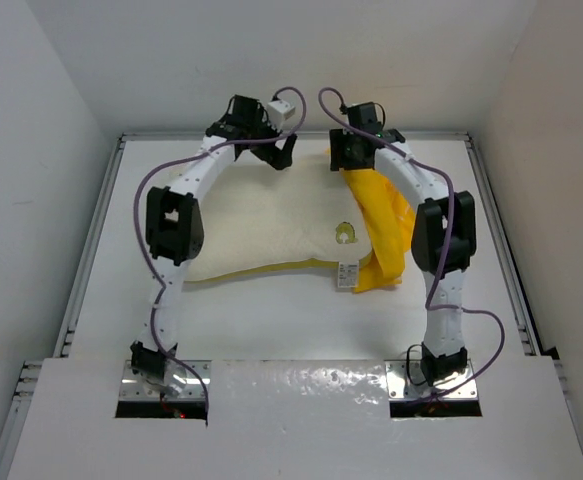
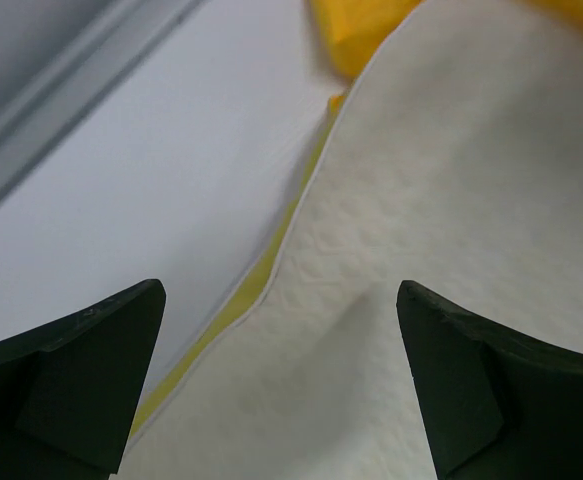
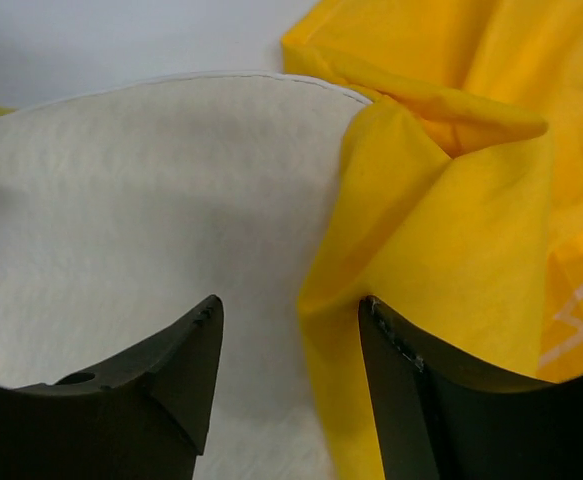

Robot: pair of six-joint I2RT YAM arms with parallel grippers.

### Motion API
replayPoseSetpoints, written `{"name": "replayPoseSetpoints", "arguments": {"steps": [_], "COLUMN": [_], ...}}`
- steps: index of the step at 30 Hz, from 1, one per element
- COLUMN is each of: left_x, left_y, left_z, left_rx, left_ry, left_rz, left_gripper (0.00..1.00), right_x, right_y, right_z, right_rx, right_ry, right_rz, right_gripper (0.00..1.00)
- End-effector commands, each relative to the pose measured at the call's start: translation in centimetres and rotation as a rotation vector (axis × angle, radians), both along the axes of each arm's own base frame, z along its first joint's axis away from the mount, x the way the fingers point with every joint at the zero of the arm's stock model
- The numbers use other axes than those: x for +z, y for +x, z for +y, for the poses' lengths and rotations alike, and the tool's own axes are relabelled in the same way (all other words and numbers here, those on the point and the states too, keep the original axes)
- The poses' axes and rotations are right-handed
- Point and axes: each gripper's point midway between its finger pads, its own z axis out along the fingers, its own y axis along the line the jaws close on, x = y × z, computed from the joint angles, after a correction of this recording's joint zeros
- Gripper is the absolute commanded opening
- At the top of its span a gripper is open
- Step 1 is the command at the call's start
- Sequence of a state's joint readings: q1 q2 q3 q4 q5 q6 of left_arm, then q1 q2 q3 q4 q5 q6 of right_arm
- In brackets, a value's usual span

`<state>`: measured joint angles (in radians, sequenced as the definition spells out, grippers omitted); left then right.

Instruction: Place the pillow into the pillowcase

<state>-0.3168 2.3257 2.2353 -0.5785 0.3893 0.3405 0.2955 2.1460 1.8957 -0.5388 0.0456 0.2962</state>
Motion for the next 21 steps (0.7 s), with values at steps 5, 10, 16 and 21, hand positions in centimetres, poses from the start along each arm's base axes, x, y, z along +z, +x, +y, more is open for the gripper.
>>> {"name": "replayPoseSetpoints", "arguments": {"steps": [5,10,16,21], "left_x": [-6.0,-9.5,-12.3,-10.4], "left_y": [-1.9,-4.6,-7.6,-10.0], "left_z": [-2.7,-3.6,-3.2,-1.9], "left_rx": [-0.231,-0.307,-0.331,-0.359], "left_ry": [-0.009,0.008,0.036,0.088], "left_rz": [0.048,0.132,0.289,0.275], "left_gripper": [1.00,0.76,0.00,0.00], "right_x": [-1.6,-2.6,-3.4,-1.1], "right_y": [1.9,0.8,0.3,1.3], "right_z": [-1.0,-1.7,-3.3,-2.8], "right_rx": [-0.088,-0.089,-0.119,-0.102], "right_ry": [0.029,0.003,-0.047,-0.021], "right_rz": [-0.018,0.001,0.008,-0.052], "right_gripper": [0.54,0.50,0.00,0.00]}}
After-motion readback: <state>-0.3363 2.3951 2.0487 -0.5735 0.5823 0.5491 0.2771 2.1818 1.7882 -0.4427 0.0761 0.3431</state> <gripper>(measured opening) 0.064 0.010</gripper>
